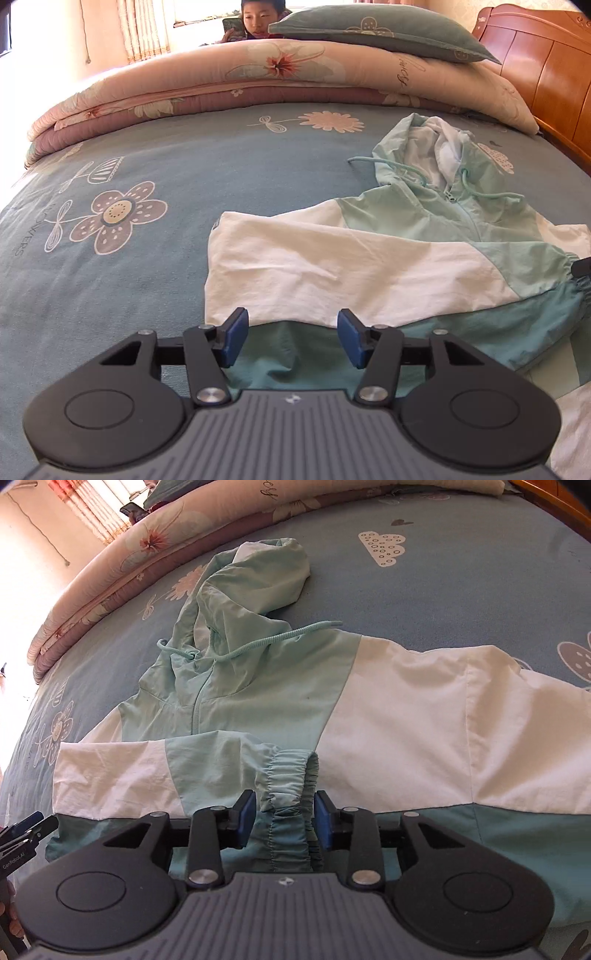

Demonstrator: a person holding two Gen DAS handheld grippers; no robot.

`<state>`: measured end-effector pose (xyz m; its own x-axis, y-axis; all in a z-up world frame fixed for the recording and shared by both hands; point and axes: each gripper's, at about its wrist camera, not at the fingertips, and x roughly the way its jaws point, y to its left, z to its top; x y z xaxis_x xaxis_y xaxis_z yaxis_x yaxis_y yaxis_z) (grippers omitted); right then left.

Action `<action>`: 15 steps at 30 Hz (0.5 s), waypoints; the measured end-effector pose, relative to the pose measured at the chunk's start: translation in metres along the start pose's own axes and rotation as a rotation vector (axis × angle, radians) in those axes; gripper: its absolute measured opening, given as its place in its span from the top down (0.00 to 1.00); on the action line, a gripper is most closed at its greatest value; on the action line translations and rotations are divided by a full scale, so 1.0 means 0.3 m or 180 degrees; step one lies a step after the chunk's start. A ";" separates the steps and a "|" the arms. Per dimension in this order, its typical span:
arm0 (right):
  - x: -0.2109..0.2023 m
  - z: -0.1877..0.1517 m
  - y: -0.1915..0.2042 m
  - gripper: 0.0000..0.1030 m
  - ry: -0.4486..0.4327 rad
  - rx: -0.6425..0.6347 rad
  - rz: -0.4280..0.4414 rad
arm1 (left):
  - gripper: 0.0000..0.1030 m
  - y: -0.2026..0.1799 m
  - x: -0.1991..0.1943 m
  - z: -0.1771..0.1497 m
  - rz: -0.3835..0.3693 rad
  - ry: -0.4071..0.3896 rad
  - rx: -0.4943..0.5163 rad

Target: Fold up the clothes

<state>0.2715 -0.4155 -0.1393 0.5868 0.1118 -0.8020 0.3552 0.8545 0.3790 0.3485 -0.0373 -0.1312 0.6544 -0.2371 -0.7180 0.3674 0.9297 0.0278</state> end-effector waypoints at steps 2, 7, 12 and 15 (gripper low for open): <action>-0.021 -0.005 0.009 0.57 -0.0068 -0.0005 -0.0044 | 0.48 -0.009 0.036 0.011 -0.0092 0.0015 0.0003; -0.036 0.001 0.060 0.52 -0.0095 -0.0119 -0.0009 | 0.48 0.042 0.169 0.038 -0.0033 0.0275 -0.0171; -0.056 -0.008 0.141 0.47 -0.0204 -0.0423 -0.0110 | 0.48 0.111 0.097 0.081 -0.0187 0.0139 -0.0477; -0.082 -0.019 0.193 0.47 -0.0388 -0.0608 -0.0192 | 0.44 0.075 0.063 0.073 -0.0528 0.0114 -0.0321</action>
<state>0.2733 -0.3658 -0.1002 0.6563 0.0056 -0.7544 0.2548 0.9396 0.2286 0.3836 -0.0269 -0.1290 0.5658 -0.3808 -0.7314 0.3989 0.9027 -0.1613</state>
